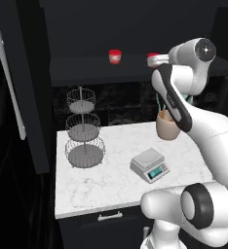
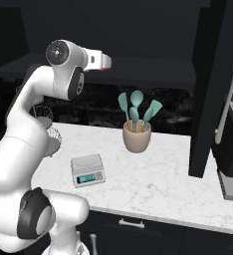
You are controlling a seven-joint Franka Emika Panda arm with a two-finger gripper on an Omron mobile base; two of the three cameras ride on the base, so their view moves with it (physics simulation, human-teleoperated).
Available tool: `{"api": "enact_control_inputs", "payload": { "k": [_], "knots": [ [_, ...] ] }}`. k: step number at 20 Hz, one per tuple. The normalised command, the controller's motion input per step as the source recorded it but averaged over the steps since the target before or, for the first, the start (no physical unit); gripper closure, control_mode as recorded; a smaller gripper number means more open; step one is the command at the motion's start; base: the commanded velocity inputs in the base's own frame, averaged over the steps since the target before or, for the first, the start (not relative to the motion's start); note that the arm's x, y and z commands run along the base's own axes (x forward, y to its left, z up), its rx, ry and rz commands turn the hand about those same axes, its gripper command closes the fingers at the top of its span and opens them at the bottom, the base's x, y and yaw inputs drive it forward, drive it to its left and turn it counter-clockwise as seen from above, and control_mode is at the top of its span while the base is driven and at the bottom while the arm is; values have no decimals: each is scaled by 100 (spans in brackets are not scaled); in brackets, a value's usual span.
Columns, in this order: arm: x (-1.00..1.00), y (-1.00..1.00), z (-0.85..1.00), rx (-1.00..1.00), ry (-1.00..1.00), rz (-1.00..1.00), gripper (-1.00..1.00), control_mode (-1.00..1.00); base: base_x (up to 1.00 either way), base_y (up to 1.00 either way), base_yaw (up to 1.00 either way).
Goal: Pick the jam and place it on the digital scale for weighing, and close the cabinet.
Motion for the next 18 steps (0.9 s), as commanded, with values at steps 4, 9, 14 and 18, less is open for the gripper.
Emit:
{"api": "enact_control_inputs", "payload": {
  "k": [4,9,14,18],
  "knots": [
    [31,0,0,0,0,0,-100,-100,0,0,0],
    [26,0,0,0,0,0,-100,-100,0,0,0],
    [31,0,0,0,0,0,-100,-100,0,0,0],
    [29,0,0,0,0,0,-100,-100,0,0,0]
  ]
}}
